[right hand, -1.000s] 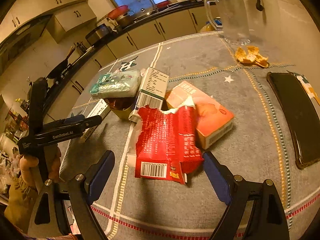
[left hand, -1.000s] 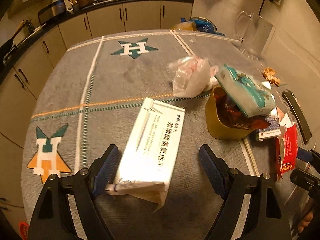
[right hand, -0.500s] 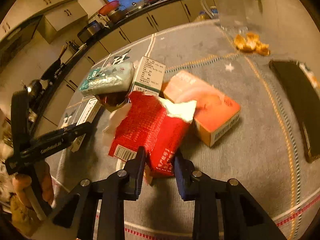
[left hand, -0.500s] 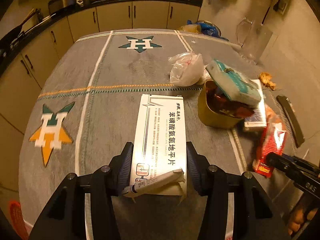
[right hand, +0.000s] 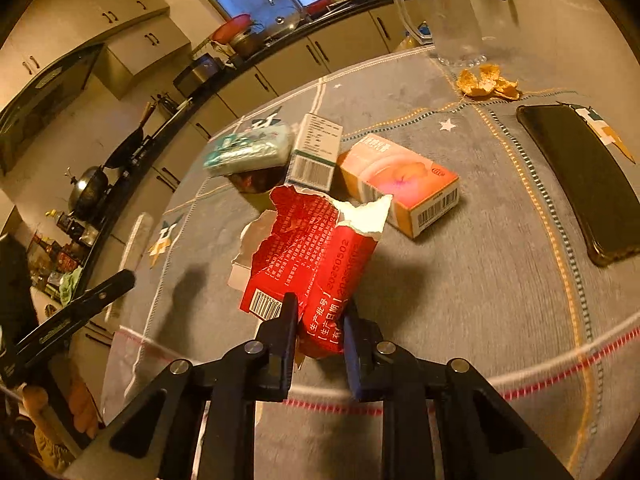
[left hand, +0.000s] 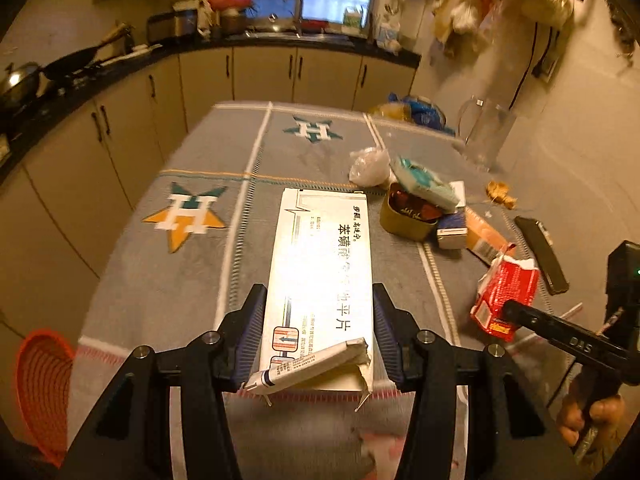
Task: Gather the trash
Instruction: 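Carry the white box and red wrapper to the red wastebasket and open both tools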
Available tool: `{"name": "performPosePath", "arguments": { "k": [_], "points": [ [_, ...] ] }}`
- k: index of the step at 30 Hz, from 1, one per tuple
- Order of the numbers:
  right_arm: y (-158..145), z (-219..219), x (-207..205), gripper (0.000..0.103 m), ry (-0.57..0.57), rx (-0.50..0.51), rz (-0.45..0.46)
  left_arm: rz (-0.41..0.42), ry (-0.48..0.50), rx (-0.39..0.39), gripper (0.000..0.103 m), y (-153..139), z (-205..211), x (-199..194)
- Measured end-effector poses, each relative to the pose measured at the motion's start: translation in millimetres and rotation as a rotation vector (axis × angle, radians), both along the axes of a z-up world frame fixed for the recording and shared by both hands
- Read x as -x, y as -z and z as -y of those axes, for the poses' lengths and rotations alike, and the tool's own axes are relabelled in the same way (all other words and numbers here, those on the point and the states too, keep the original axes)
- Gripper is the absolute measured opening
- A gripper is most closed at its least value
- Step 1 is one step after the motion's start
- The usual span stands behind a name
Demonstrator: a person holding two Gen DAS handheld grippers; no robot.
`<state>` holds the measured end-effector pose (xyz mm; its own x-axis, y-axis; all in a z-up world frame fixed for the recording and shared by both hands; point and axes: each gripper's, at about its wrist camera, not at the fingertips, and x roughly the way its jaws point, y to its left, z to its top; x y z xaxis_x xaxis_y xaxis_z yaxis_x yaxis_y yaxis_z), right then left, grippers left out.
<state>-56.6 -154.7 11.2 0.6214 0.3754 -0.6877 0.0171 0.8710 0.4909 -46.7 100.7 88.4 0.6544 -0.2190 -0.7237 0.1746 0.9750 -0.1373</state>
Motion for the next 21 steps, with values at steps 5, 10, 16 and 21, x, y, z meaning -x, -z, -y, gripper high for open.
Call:
{"name": "performPosePath", "arguments": {
  "k": [5, 10, 16, 21],
  "points": [
    [-10, -16, 15, 0.023, -0.037, -0.005, 0.022, 0.056, -0.083, 0.031, 0.051, -15, -26, 40],
    [-17, -40, 26, 0.023, -0.083, -0.01, 0.041, 0.089, -0.194, 0.017, 0.051, -19, -55, 71],
    [-21, -68, 38, 0.023, -0.15, -0.002, 0.057, 0.108, -0.335, -0.062, 0.051, -13, -92, 101],
    [-23, -94, 44, 0.023, -0.2, 0.014, 0.062, 0.1, -0.433, -0.114, 0.051, -6, -124, 115]
  ]
}}
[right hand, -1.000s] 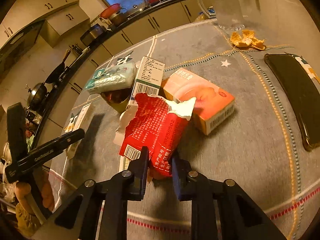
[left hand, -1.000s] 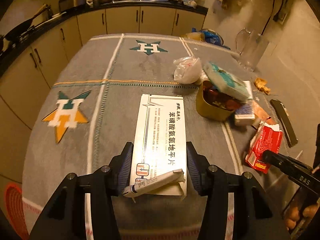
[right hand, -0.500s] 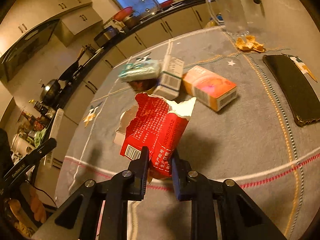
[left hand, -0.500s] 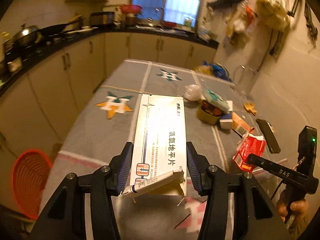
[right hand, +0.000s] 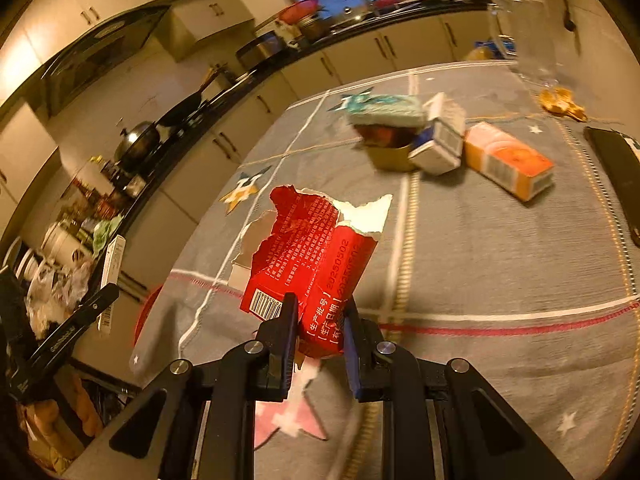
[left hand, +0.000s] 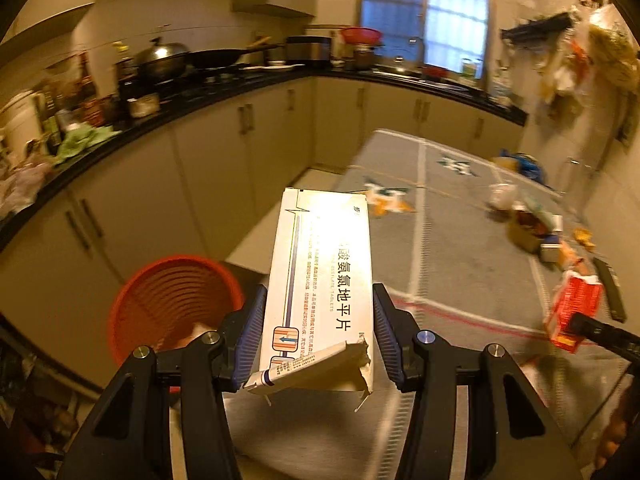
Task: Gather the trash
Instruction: 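Carry the white box and red wrapper to the red wastebasket and open both tools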
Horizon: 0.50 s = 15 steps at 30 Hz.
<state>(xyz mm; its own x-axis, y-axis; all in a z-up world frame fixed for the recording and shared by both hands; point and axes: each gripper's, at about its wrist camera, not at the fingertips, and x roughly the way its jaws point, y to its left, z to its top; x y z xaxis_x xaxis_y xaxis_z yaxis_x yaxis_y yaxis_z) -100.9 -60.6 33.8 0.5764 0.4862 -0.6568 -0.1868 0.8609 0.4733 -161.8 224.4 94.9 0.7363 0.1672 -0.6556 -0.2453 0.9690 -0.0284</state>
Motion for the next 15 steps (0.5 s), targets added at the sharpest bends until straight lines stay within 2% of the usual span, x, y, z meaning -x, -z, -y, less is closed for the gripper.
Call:
{"name": "performPosePath", "arguments": {
  "k": [5, 15],
  "points": [
    [-2, -24, 3, 0.023, -0.048, 0.021, 0.005, -0.008, -0.082, -0.02, 0.051, 9, -28, 6],
    [-5, -86, -5, 0.023, -0.161, 0.082, 0.006, -0.018, -0.198, 0.03, 0.051, 29, -92, 18]
  ]
}}
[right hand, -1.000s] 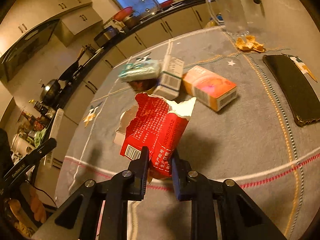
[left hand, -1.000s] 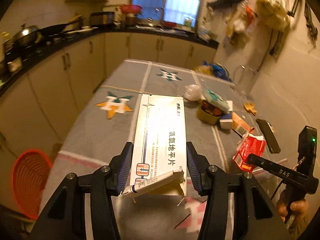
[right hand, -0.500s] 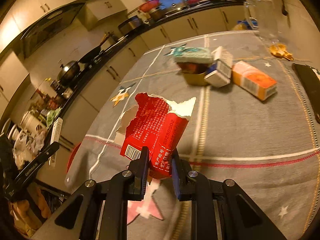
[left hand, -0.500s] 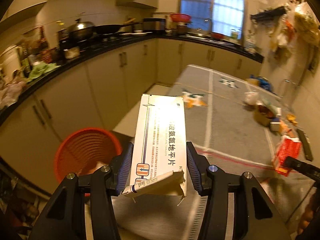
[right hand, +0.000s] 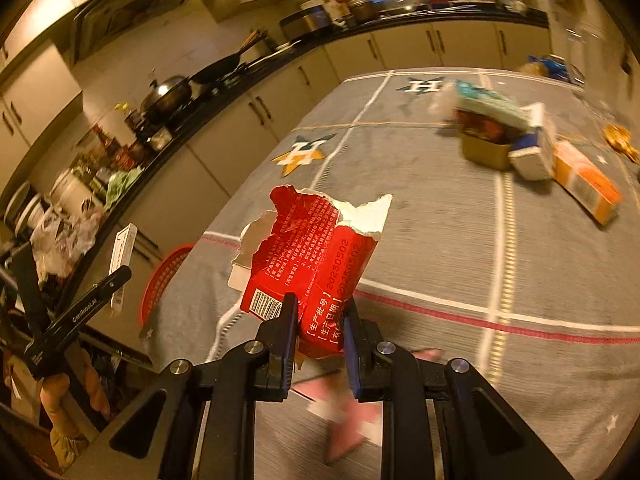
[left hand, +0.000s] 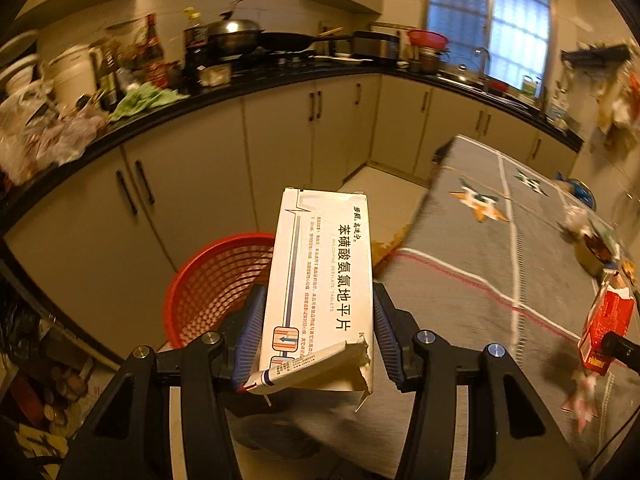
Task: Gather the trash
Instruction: 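Carry the white box and red wrapper to the red wastebasket and open both tools, then return both open tools to the trash on the table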
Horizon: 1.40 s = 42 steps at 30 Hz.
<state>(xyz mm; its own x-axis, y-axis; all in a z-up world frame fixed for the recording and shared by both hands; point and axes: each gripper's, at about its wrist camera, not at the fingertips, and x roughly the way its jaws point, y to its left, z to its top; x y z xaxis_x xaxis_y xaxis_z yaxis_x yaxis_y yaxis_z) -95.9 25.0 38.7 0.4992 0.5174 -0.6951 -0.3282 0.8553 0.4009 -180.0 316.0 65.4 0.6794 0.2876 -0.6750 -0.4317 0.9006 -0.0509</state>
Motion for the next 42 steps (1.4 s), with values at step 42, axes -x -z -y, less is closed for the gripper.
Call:
{"name": "performPosePath", "arguments": {
  "k": [42],
  "points": [
    [21, -249, -50, 0.051, -0.341, 0.027, -0.035, -0.052, -0.148, 0.066, 0.068, 47, -115, 17]
  ]
}}
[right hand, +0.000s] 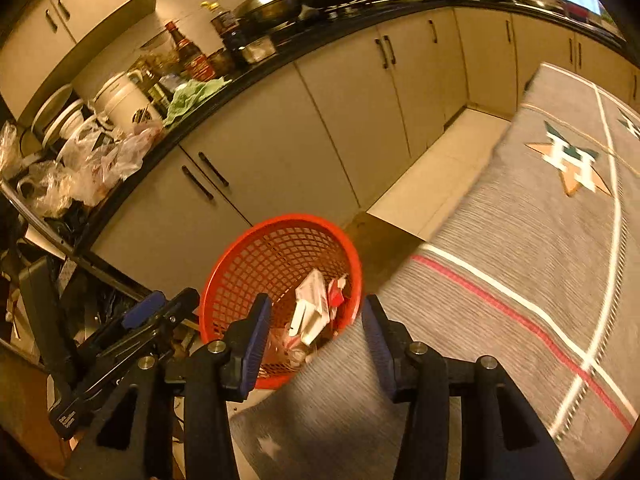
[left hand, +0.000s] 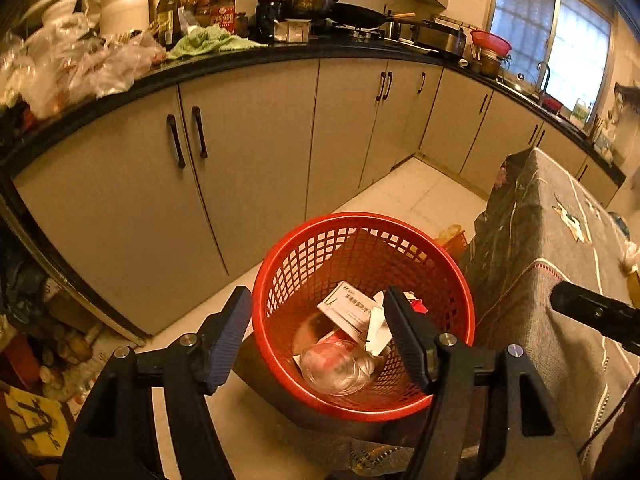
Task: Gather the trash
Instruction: 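Return both open tools to the trash on the table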
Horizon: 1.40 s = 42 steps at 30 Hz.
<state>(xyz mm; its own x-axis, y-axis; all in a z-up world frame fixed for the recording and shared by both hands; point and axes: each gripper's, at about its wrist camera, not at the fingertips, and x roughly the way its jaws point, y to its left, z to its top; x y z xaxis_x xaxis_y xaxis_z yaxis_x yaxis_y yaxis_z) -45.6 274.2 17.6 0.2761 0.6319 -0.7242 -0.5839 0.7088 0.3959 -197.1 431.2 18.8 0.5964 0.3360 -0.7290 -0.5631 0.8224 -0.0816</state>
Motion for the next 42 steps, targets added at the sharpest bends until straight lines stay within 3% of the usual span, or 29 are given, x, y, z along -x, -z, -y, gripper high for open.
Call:
{"name": "performPosePath", "arguments": {
  "k": [14, 34, 42],
  "points": [
    [-12, 65, 25, 0.056, 0.077, -0.037, 0.029, -0.015, 0.01, -0.116, 0.07, -29, 43, 6],
    [-22, 186, 38, 0.061, 0.229, -0.12, 0.046, -0.009, 0.144, -0.25, 0.074, -66, 145, -5],
    [-23, 243, 37, 0.07, 0.31, -0.146, 0.055, -0.022, 0.241, -0.286, 0.074, -71, 191, -21]
  ]
}}
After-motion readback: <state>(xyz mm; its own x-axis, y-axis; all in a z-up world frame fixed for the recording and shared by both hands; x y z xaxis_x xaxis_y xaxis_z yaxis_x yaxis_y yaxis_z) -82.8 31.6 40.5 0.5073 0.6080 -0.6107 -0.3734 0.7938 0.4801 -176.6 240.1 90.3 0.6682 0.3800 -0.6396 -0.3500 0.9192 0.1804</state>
